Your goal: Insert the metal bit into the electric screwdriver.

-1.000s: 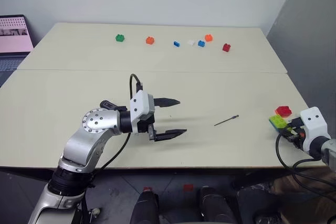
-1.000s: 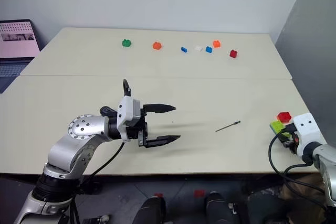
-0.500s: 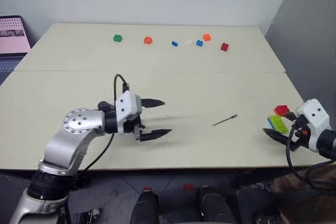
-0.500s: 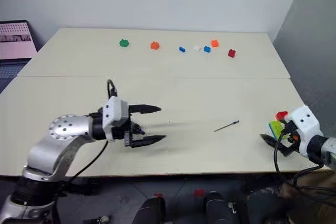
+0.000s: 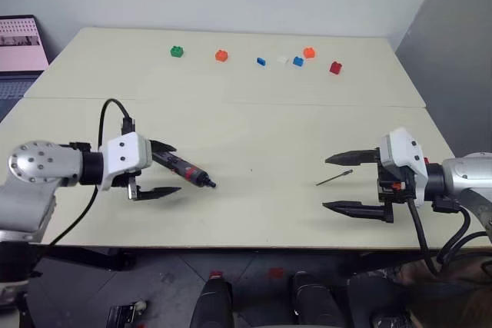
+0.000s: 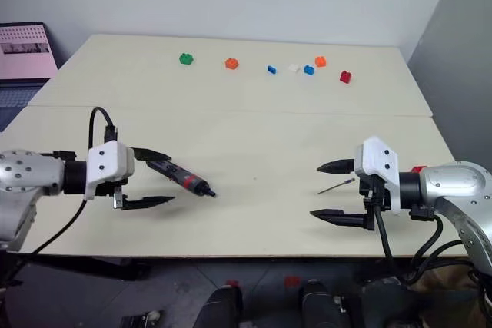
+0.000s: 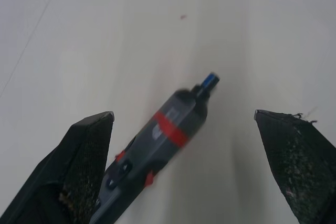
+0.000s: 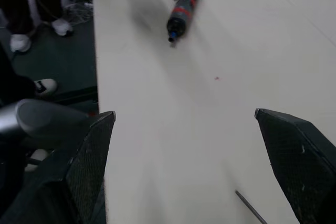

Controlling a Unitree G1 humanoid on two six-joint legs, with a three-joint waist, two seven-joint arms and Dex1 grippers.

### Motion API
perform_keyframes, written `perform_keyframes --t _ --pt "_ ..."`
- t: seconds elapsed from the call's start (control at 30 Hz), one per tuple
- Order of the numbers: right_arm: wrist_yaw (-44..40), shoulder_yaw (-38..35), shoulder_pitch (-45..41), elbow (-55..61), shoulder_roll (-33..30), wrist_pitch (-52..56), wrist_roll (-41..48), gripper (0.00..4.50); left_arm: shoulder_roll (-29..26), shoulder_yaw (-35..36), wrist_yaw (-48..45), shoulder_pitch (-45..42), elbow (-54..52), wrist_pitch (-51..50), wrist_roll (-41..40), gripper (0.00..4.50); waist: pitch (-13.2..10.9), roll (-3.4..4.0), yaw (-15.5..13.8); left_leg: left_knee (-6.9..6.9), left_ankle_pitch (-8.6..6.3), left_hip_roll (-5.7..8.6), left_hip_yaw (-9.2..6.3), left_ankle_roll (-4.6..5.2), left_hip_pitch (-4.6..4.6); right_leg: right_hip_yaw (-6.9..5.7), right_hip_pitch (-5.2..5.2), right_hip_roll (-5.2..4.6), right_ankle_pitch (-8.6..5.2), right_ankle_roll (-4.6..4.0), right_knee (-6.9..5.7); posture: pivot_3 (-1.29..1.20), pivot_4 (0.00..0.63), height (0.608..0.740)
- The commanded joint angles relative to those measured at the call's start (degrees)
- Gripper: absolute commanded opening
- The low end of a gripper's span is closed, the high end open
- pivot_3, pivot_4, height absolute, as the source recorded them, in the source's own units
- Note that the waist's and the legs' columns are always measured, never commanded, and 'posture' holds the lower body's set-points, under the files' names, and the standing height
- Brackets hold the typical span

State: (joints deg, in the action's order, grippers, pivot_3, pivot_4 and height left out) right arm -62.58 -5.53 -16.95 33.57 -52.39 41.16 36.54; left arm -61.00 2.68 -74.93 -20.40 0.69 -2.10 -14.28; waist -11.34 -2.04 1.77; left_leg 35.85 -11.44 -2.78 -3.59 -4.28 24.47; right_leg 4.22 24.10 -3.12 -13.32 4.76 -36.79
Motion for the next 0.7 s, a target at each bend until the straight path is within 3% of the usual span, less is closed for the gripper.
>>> perform_keyframes --t 0.03,0.37,0.7 --pt "2.2 0.2 0.5 2.6 0.1 0.6 0.8 4.49 -0.6 -4.8 -5.0 -5.3 1.0 3.7 3.2 4.5 0.0 0.0 -0.3 0.0 0.0 0.0 0.01 0.0 0.03 -0.01 0.0 0.0 -0.01 0.01 0.01 0.0 0.15 0.74" --pt "9.4 -2.0 6.4 9.8 0.5 4.2 4.6 4.49 5.0 -20.0 -14.1 -23.3 14.7 14.4 16.6 4.5 0.0 -0.01 -0.1 0.14 0.01 0.0 -0.01 0.02 0.07 -0.02 0.0 0.03 -0.01 0.05 -0.13 0.0 0.15 0.74" --pt "14.7 -2.5 6.8 13.1 0.4 7.5 8.9 4.49 11.7 -27.1 -16.7 -33.3 28.3 25.0 24.6 4.5 0.0 -0.02 0.0 0.17 0.02 0.0 -0.05 0.04 0.08 -0.02 -0.02 0.05 0.0 0.08 -0.17 0.0 0.15 0.74"
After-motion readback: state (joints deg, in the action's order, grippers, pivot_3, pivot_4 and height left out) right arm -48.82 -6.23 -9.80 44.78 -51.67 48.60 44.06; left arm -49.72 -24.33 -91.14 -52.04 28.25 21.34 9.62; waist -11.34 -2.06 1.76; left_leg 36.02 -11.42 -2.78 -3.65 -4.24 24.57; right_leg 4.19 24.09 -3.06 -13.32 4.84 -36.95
